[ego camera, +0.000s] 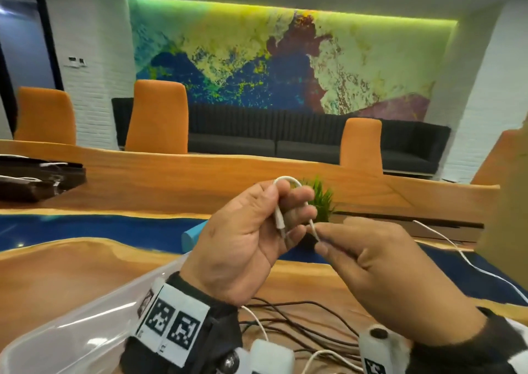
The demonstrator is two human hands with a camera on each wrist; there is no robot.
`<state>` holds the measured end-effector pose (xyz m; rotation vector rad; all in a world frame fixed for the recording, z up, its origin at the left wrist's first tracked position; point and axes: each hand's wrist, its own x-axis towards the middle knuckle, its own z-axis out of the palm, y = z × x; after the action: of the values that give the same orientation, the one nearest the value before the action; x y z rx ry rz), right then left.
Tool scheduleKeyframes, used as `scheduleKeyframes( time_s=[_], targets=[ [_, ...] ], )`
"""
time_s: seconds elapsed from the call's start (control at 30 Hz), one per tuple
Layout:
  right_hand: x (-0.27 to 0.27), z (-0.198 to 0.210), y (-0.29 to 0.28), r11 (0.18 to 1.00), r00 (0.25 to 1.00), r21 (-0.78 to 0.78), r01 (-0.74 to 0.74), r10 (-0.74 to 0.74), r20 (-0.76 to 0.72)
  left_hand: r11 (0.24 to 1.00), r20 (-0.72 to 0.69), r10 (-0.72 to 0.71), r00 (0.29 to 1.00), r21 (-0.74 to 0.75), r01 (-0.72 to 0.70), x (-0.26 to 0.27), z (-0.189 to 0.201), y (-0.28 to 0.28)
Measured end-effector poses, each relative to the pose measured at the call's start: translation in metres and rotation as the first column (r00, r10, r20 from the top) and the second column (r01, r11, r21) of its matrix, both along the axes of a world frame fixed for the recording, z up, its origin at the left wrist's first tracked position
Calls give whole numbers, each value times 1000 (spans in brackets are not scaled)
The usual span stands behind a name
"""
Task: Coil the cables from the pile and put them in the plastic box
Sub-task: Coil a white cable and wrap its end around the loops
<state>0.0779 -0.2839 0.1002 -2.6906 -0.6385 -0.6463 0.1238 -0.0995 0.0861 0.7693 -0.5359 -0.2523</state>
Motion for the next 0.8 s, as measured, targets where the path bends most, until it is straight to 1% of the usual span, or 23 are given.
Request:
scheduleKeyframes(
  time_s=[0.03, 0.07, 0.1, 0.13, 0.17, 0.2, 0.23, 0.27, 0.3, 0.33, 0.37, 0.43, 0.47, 0.53, 0.57, 0.6, 0.63, 0.67, 0.7, 0.73, 0.77, 0.8],
  targets=[
    [-5, 1, 2, 998, 1000, -56, 16, -17, -17, 993, 79, 48, 996, 101, -56, 0, -1, 0],
    [-10, 3, 4, 995, 999, -90, 36, -38, -25, 963, 207, 98, 973, 228, -146, -1, -2, -1],
    [-13, 3, 5, 993, 998, -110, 49, -53, -33, 898, 365, 140, 920, 344, -273, -3, -3, -1],
    [-14, 4, 5, 992, 998, -120, 46, -50, -34, 812, 512, 149, 846, 425, -400, -4, -4, -1],
    [-15, 4, 4, 991, 999, -127, 33, -38, -35, 718, 622, 123, 773, 482, -502, -5, -5, -2],
    [-15, 4, 1, 992, 999, -128, 19, -23, -30, 633, 692, 87, 716, 517, -577, -5, -6, -2],
    [-15, 5, -2, 992, 1000, -124, 9, -12, -25, 567, 726, 56, 686, 542, -620, -5, -7, -2],
    [-15, 6, -5, 994, 1000, -106, -2, 1, -9, 521, 736, 29, 676, 566, -639, -5, -8, -2],
    [-16, 7, -8, 997, 1000, -75, -16, 17, 21, 492, 739, 6, 674, 585, -645, -5, -7, -1],
    [-17, 8, -11, 999, 997, -40, -33, 36, 65, 486, 741, -9, 672, 590, -644, -6, -6, 1],
    [-19, 9, -13, 999, 991, -2, -54, 54, 119, 502, 738, -23, 675, 592, -630, -8, -4, 1],
    [-20, 11, -16, 991, 969, 73, -112, 92, 230, 559, 730, -66, 680, 592, -581, -15, 2, 1],
    [-21, 12, -17, 985, 952, 98, -140, 107, 286, 574, 737, -98, 669, 591, -567, -18, 4, 0],
    [-21, 13, -18, 977, 916, 123, -174, 115, 384, 573, 742, -145, 655, 602, -555, -23, 7, 1],
    [-21, 13, -19, 973, 899, 136, -184, 111, 425, 572, 733, -149, 664, 612, -547, -23, 8, 2],
    [-20, 13, -21, 968, 882, 160, -195, 102, 460, 581, 711, -146, 688, 624, -522, -22, 8, 5],
    [-18, 13, -22, 959, 867, 196, -206, 86, 491, 613, 667, -154, 729, 643, -459, -22, 8, 6],
    [-14, 11, -23, 945, 857, 244, -219, 66, 512, 671, 599, -173, 782, 653, -352, -23, 7, 6],
    [-9, 9, -24, 924, 852, 299, -239, 52, 520, 746, 508, -200, 838, 633, -207, -25, 5, 5],
    [-4, 6, -22, 902, 859, 353, -251, 39, 511, 828, 402, -228, 887, 560, -41, -27, 5, 3],
    [1, 1, -21, 884, 877, 400, -241, 22, 479, 895, 304, -252, 919, 435, 102, -29, 6, -1],
    [5, -4, -18, 882, 904, 421, -212, 14, 427, 939, 248, -250, 936, 296, 172, -31, 7, -3]
  ],
)
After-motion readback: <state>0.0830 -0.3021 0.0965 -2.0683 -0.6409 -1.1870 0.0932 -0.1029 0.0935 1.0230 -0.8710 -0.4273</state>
